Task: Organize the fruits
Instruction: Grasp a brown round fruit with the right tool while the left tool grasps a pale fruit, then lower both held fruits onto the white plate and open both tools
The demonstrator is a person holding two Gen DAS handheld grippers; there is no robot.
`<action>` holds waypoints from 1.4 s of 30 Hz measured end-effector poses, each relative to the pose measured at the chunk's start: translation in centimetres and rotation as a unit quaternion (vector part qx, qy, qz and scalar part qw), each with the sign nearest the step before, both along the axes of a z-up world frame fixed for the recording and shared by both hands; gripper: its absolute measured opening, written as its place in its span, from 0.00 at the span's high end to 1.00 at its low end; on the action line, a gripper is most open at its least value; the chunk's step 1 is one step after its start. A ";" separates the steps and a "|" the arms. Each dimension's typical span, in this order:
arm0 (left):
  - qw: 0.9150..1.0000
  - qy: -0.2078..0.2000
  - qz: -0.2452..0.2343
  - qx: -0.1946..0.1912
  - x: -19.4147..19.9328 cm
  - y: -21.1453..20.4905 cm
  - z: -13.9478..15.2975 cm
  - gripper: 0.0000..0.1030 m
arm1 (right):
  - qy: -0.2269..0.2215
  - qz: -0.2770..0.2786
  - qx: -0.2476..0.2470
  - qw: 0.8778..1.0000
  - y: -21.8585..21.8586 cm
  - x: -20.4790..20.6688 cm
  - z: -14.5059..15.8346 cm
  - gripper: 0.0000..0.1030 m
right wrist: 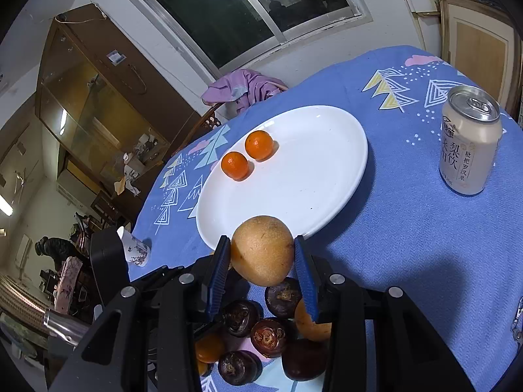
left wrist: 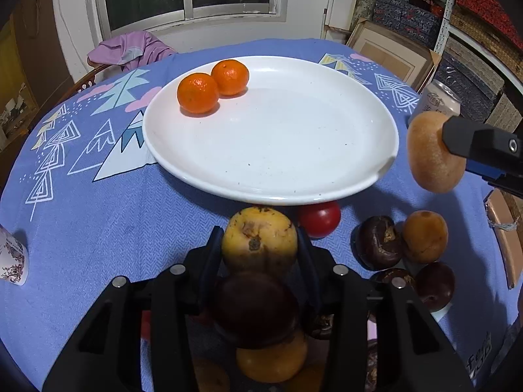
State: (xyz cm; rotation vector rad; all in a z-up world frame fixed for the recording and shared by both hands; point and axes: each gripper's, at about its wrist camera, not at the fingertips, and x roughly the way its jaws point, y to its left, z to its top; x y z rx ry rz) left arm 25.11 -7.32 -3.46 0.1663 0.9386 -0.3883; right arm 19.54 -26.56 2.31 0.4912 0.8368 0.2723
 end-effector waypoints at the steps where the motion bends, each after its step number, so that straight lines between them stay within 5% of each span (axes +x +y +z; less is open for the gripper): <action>1: 1.000 -0.001 0.001 0.002 -0.2 0.1 0.0 0.58 | 0.000 0.000 0.001 1.000 0.0 0.0 0.0 0.61; 11: 0.999 -0.022 0.034 -0.034 -3.1 3.5 2.9 0.58 | -0.013 0.007 0.007 1.000 0.2 -0.6 0.8 0.61; 16: 0.992 -0.082 0.071 -0.059 -4.0 4.9 7.7 0.58 | -0.055 -0.004 -0.013 0.998 0.5 -2.0 3.4 0.61; 23: 0.979 -0.171 0.100 -0.036 -3.7 3.5 13.7 0.57 | -0.147 -0.039 -0.089 0.984 2.2 -3.6 9.0 0.61; 26: 0.984 -0.147 0.097 -0.006 -0.8 1.8 12.4 0.57 | -0.135 -0.030 -0.121 0.983 3.7 -1.5 8.3 0.61; 34: 0.994 -0.040 0.102 0.028 5.8 0.4 4.3 0.57 | -0.014 -0.042 -0.159 0.986 4.3 5.8 -0.3 0.61; 40: 0.993 -0.037 0.103 0.032 6.8 0.7 3.0 0.52 | 0.007 -0.043 -0.150 0.988 4.0 7.0 -2.5 0.60; 42: 0.993 -0.045 0.105 0.031 6.6 0.7 3.5 0.42 | 0.002 -0.045 -0.143 0.989 3.8 6.8 -2.2 0.60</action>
